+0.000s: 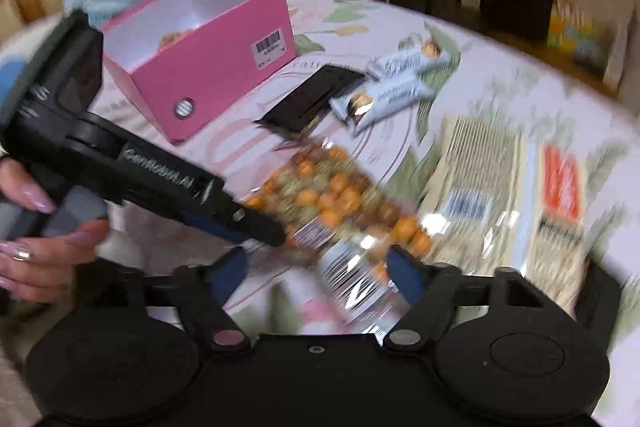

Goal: Organize snacks

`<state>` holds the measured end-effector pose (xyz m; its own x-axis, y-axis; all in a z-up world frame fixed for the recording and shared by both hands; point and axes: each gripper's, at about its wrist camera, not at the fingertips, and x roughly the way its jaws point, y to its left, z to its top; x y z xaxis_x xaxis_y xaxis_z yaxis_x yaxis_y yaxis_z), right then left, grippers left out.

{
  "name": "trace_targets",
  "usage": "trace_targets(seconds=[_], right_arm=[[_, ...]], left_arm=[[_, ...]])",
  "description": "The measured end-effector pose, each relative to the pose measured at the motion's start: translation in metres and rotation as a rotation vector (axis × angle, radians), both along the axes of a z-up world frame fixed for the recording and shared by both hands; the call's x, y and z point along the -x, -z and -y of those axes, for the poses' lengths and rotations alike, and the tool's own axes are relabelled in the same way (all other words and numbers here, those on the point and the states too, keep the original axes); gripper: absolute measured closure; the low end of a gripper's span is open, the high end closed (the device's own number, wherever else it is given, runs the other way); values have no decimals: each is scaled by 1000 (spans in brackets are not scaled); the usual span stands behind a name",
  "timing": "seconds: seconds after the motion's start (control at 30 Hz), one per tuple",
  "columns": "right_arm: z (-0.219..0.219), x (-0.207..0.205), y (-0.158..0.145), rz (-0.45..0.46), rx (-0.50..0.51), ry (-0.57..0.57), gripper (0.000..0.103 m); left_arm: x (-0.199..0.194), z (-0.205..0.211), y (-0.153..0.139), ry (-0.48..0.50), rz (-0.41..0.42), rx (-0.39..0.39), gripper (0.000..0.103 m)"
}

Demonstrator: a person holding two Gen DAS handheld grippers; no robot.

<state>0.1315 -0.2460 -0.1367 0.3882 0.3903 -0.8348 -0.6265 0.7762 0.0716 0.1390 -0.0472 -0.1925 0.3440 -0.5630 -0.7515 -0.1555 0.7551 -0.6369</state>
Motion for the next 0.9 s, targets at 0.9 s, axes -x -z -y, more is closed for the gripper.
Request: trace_targets(seconds=[0.9], right_arm=[[-38,-14,33,-79,120,74,16]], left_arm=[[5,-2,15,2,-24,144,47]])
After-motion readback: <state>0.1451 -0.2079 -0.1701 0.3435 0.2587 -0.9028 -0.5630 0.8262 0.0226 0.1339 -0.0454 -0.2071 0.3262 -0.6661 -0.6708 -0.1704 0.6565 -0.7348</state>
